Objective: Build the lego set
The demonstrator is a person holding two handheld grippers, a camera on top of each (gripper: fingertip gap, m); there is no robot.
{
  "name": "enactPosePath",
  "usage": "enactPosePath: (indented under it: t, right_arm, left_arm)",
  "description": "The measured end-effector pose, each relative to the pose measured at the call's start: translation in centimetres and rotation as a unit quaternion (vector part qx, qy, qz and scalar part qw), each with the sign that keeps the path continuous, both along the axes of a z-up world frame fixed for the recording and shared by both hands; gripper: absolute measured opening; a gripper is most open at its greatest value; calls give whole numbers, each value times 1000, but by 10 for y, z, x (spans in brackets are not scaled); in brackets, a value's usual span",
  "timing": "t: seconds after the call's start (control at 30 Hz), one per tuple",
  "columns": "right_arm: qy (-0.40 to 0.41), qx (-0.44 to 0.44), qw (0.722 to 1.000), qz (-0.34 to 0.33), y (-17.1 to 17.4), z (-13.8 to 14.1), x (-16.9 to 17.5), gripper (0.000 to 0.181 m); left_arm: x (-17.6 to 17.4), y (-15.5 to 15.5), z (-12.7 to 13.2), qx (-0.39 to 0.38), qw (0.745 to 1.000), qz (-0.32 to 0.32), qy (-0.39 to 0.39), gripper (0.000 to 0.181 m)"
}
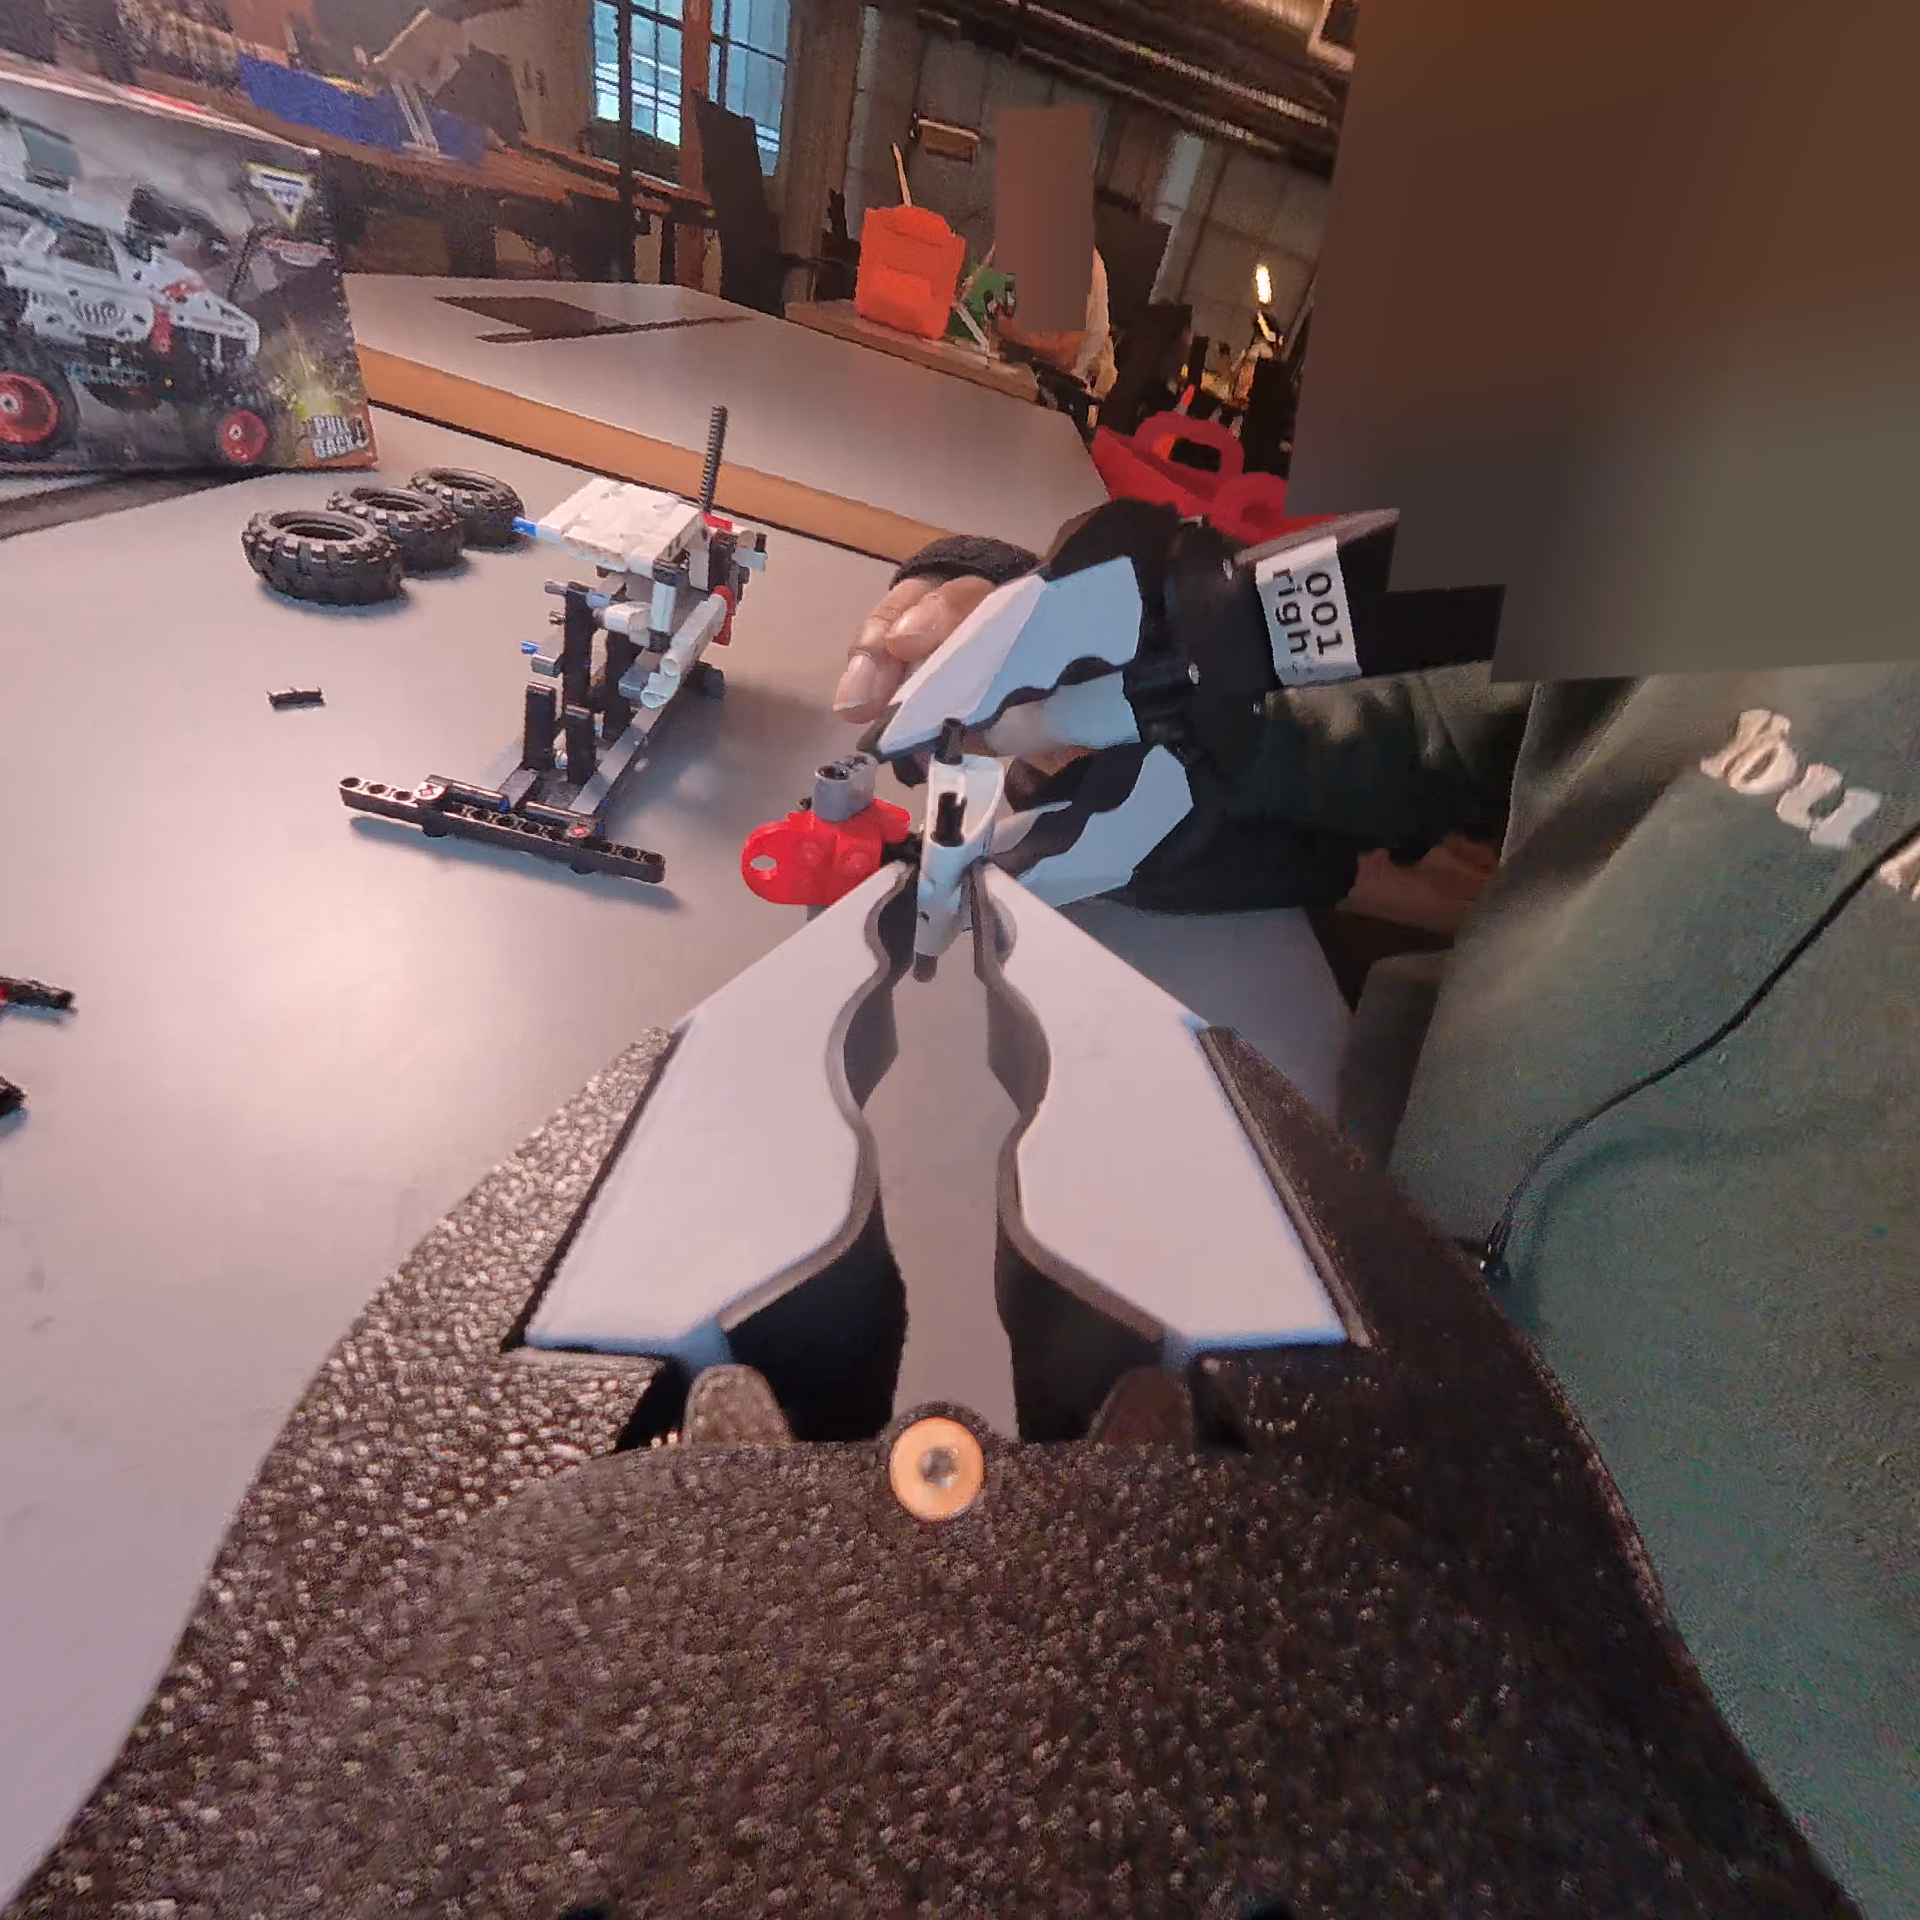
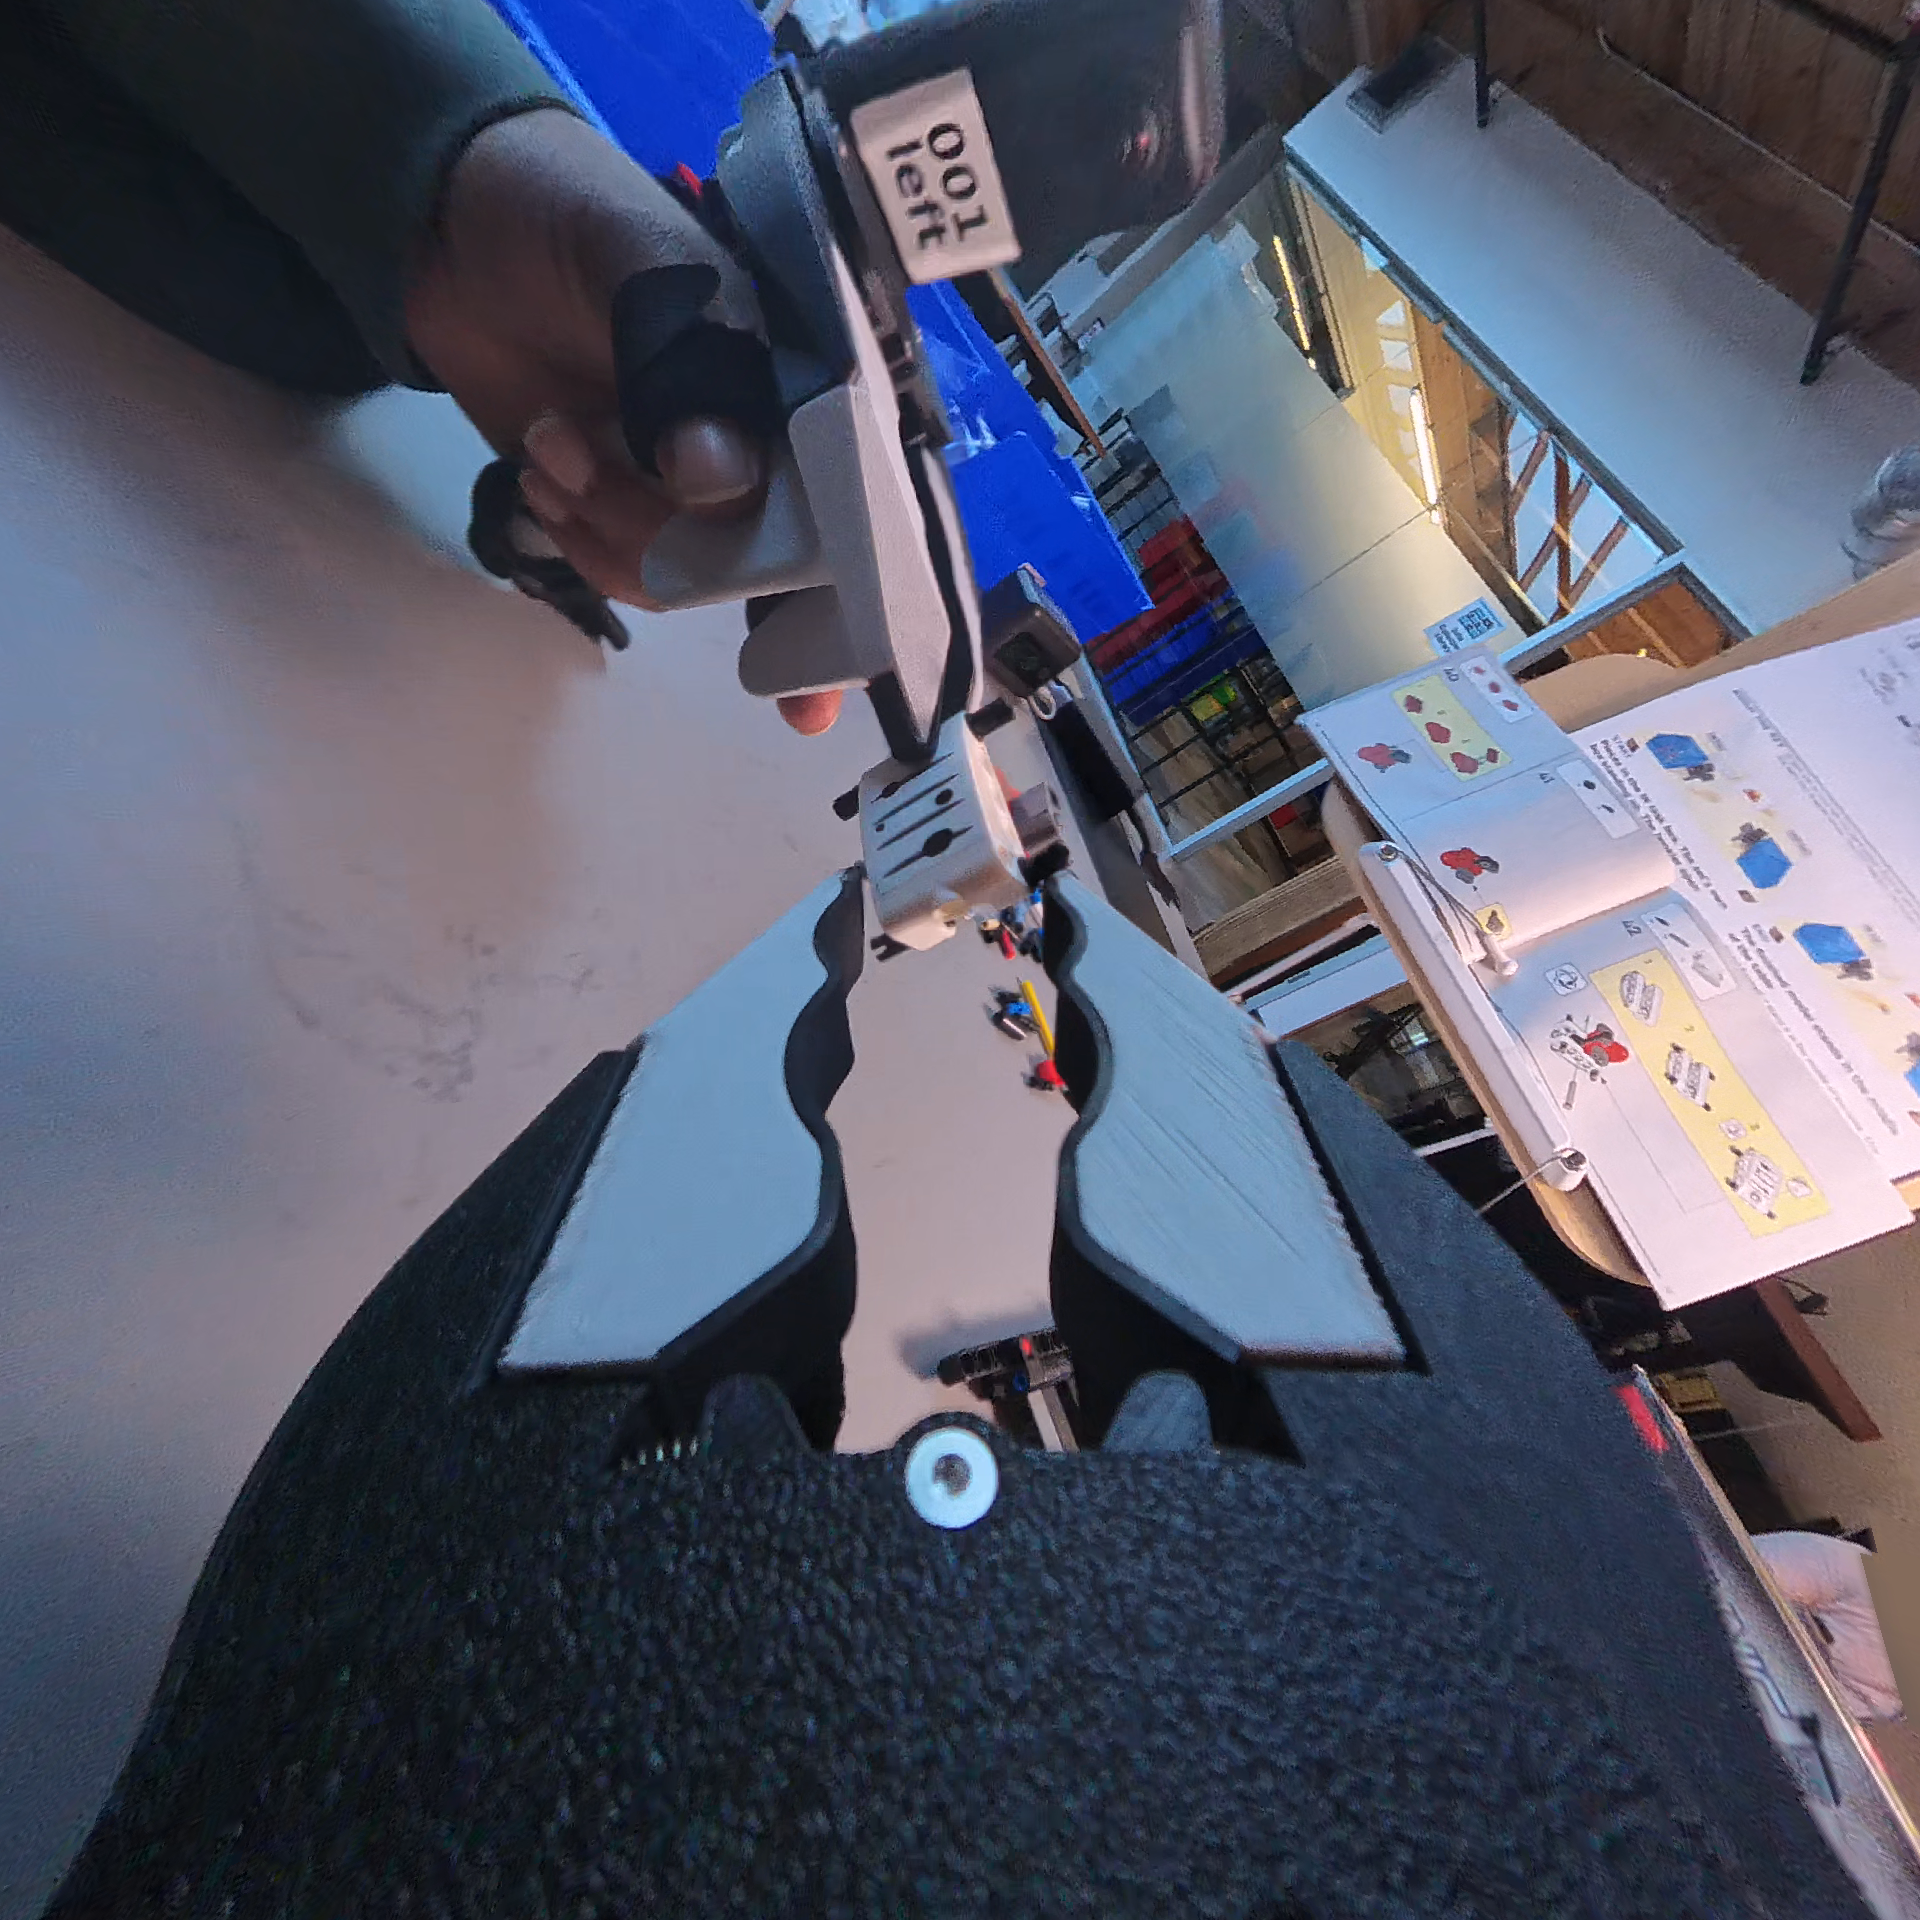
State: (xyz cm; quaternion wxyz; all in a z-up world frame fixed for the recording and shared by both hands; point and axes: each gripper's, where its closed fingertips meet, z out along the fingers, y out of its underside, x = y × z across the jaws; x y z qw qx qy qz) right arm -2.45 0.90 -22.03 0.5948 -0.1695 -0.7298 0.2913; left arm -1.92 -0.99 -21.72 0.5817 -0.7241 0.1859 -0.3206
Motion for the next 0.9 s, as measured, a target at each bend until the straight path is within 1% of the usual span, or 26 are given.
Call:
enactPosePath:
  t: [0.13, 0.23, 0.33, 0.37, 0.43, 0.47, 0.57, 0.67, 0.77, 0.83, 0.9]
  right_arm:
    - [26, -14, 1000, -11, 3, 17, -2, 57]
    - [54, 50, 997, -38, 5, 22, -6, 62]
    - [32, 103, 993, -48, 3, 11, -14, 62]
    - [17, 116, 991, -57, 5, 5, -16, 60]
    - [-12, 147, 986, -80, 14, -9, -20, 47]
    - [-9, 155, 985, -73, 13, -11, -19, 38]
    - [-28, 134, 988, -69, 12, -13, -18, 37]
    - [-44, 136, 986, -86, 14, -17, -20, 38]
    - [-51, 138, 985, -90, 11, -22, -22, 49]
    - [-52, 131, 985, -98, 11, -21, -23, 46]
    - [-53, 124, 985, -105, 13, -19, -24, 38]
  left_arm:
    - [-13, 10, 11, -52, 992, 17, -114, 9]
    - [-18, 15, 10, -102, 978, 24, -181, 9]
    - [-16, 19, 4, -146, 963, 28, -225, 9]
    - [-14, 20, 3, -157, 959, 28, -233, 9]
    - [-12, 20, -2, -174, 956, 31, -235, 9]
    - [-12, 20, -5, -180, 956, 36, -228, 9]
    - [-11, 19, -7, -190, 954, 40, -229, 9]
    - [-13, 21, -10, -192, 951, 55, -234, 9]
    - [-14, 22, -11, -196, 949, 59, -240, 9]
    - [-14, 23, -12, -195, 950, 64, -234, 9]
    - [-14, 23, -13, -195, 951, 67, -230, 9]
